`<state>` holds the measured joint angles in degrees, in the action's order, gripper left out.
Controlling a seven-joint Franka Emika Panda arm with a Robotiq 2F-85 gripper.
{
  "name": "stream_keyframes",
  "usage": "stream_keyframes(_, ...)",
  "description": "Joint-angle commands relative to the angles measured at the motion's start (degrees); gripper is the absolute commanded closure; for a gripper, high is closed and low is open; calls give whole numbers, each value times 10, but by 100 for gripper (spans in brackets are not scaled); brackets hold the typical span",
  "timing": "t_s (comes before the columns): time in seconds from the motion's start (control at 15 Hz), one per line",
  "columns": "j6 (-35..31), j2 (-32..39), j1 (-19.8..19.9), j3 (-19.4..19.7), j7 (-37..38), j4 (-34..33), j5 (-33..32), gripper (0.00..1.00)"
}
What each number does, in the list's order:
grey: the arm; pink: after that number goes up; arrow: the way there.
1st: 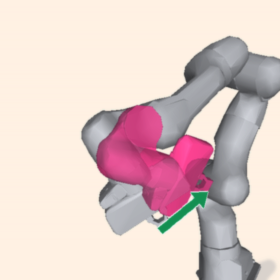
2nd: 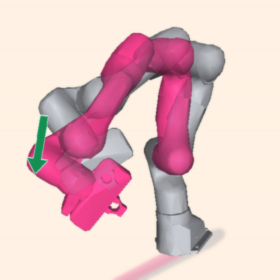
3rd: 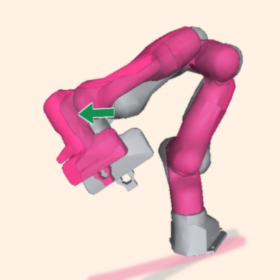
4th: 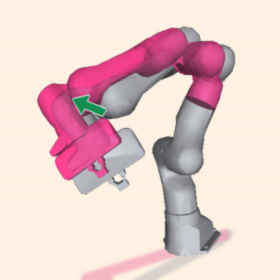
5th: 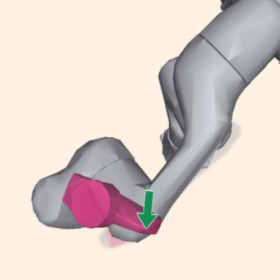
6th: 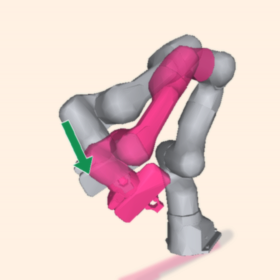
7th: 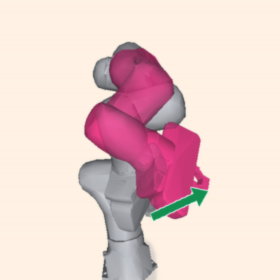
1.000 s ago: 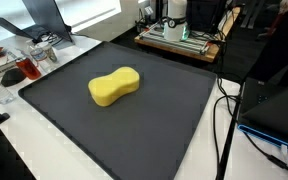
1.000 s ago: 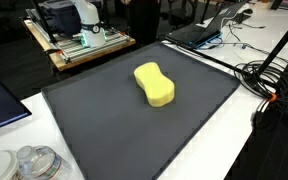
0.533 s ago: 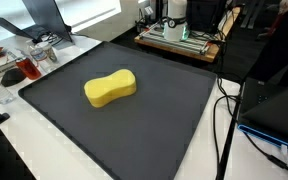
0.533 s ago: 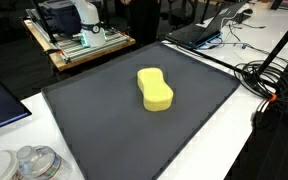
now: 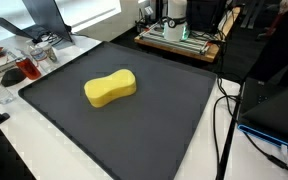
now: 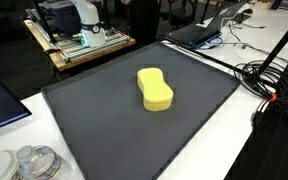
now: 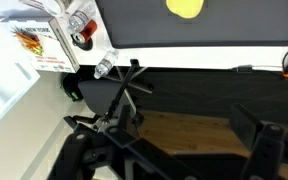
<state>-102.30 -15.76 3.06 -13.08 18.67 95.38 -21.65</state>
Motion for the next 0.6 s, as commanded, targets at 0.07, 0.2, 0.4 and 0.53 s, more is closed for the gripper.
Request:
stream_keyframes(0.07,43,17,-34,-11,-4,9,-46,0)
stream_keyframes(0.2,51,24,-47,-16,-3,17,-57,0)
stream_keyframes(0.4,46,29,-65,-24,6,43,-79,0)
stream_keyframes(0.53,43,34,-77,-30,11,61,-87,0)
